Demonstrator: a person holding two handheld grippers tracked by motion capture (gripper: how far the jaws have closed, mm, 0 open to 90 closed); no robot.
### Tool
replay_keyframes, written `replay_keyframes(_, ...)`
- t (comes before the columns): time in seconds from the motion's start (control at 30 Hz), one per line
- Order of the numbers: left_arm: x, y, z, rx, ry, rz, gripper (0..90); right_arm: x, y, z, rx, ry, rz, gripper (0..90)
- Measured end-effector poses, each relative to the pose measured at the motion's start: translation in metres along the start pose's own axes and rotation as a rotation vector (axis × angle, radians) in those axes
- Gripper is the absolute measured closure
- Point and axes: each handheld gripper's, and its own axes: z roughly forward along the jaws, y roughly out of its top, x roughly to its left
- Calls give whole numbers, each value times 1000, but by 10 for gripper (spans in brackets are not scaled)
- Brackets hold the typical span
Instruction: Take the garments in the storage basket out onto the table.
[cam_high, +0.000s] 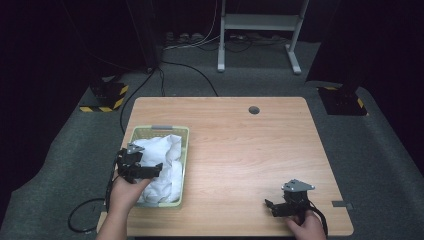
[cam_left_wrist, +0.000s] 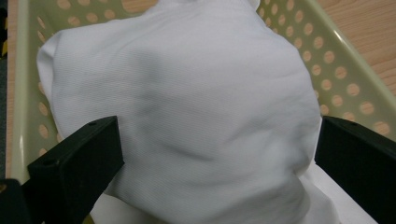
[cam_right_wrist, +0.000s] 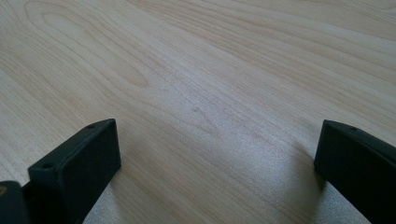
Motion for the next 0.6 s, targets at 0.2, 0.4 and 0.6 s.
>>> replay_keyframes(0.2,0,7,15,84,-12,7,9,0,0,0,0,0,0,0)
replay_keyframes(0.4,-3,8,25,138,-15,33,7,0,0,0,0,1,1,0)
replay_keyframes(0.6,-1,4,36,208,-36,38,12,0,0,0,0,1,1,0)
